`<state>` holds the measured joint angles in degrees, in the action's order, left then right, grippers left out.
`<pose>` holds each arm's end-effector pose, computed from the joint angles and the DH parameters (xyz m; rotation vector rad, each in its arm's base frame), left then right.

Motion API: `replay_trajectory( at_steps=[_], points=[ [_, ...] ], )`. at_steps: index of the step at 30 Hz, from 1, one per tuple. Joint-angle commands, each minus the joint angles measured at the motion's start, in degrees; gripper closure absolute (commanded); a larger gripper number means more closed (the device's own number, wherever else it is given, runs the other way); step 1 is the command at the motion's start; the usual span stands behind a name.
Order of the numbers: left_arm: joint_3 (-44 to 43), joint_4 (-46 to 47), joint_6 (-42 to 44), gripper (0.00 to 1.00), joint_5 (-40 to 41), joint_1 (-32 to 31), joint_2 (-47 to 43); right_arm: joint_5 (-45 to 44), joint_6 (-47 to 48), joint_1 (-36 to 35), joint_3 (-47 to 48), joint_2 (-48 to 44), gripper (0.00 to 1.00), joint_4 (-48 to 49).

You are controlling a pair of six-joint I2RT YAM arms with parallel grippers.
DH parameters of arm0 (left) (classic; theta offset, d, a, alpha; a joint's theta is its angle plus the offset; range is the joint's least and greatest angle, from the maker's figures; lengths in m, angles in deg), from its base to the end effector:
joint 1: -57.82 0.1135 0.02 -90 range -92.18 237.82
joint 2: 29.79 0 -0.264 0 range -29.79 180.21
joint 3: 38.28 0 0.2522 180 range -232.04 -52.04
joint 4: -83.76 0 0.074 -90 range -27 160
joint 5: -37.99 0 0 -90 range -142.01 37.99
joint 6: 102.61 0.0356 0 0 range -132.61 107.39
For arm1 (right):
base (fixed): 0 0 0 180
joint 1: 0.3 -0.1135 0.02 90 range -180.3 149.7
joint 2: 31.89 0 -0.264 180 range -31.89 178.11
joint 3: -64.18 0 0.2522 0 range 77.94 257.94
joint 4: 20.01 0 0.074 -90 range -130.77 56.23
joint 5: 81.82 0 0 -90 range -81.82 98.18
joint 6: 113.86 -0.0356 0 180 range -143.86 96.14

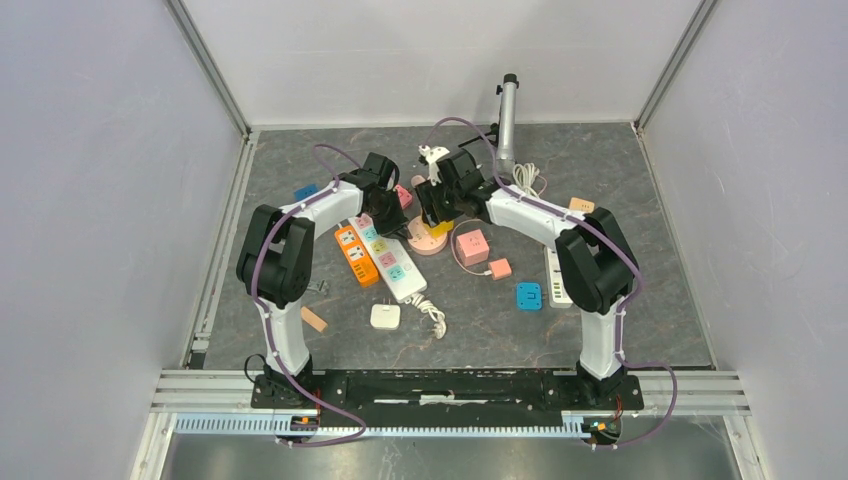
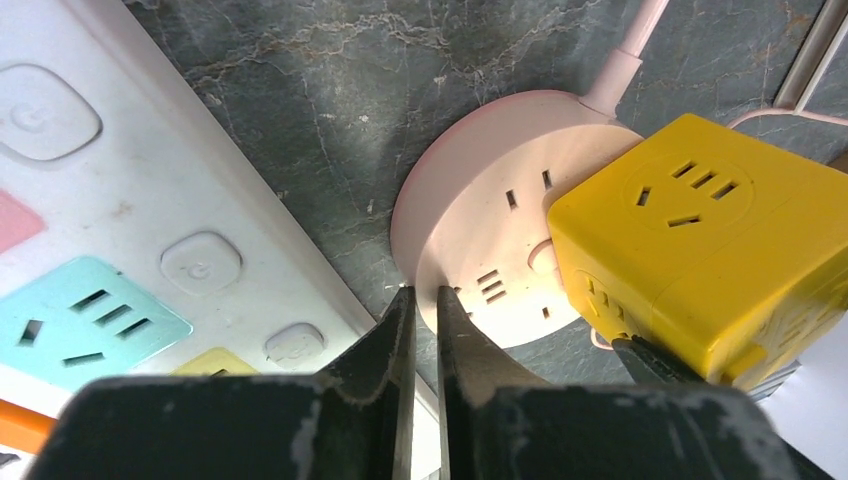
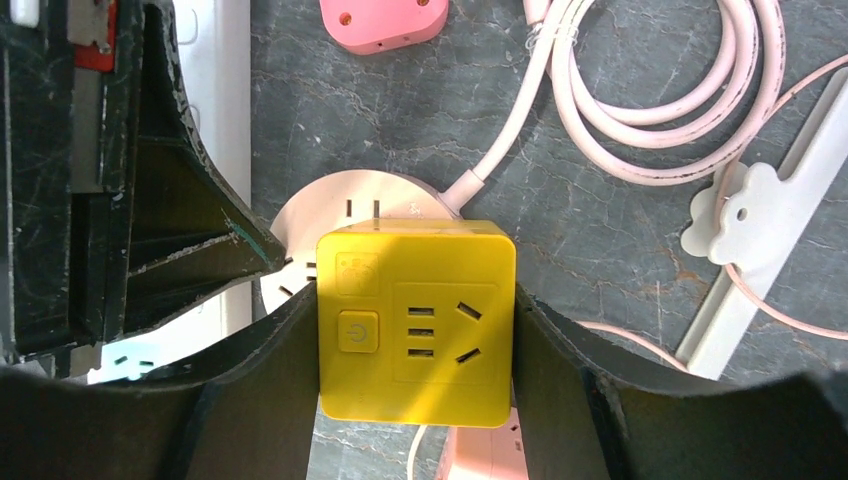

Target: Pull the plug off the socket

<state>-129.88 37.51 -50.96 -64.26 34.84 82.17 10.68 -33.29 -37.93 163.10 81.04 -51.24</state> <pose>0.3638 -0.1625 0.1708 -0.3178 2.8279 -0.5630 0.3512 0.2727 0.2178 -0.6069 2.3274 0.4435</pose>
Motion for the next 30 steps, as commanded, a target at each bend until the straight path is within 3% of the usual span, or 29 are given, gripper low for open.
replay_trajectory(
  at_steps=[1,3,7,16,18,24,27,30],
  points=[
    [2.52,-3.41,3.66,0.94,7.68,-0.84,5.69,16.84,-9.55,0.01,0.12,-5.33,1.0,9.43],
    [2.35,-3.45,3.67,0.94,7.68,-0.89,5.91,19.78,-12.24,-0.4,-0.57,-4.94,1.0,12.0],
    [1.82,-3.75,3.68,0.94,7.41,-0.93,6.19,15.7,-9.58,-3.4,2.52,-1.59,1.0,6.79],
    [1.75,-3.81,4.37,0.93,7.68,-0.93,6.08,22.38,-14.99,-0.24,0.88,-3.54,1.0,12.15],
    [1.56,-3.85,4.34,0.93,7.66,-0.94,6.32,18.71,-11.36,-1.64,1.92,-3.32,1.0,9.45],
    [1.46,-4.06,4.41,0.93,7.66,-0.97,6.51,-6.08,1.76,-9.21,4.69,-0.92,1.0,-0.63],
    [1.55,-4.07,4.41,0.93,7.68,-1.0,6.64,-8.23,2.26,-9.34,3.34,-1.9,1.0,0.38],
    [1.55,-4.05,4.26,0.93,7.35,-0.93,6.78,-2.79,-0.54,-7.32,0.91,-4.24,1.0,4.07]
  ],
)
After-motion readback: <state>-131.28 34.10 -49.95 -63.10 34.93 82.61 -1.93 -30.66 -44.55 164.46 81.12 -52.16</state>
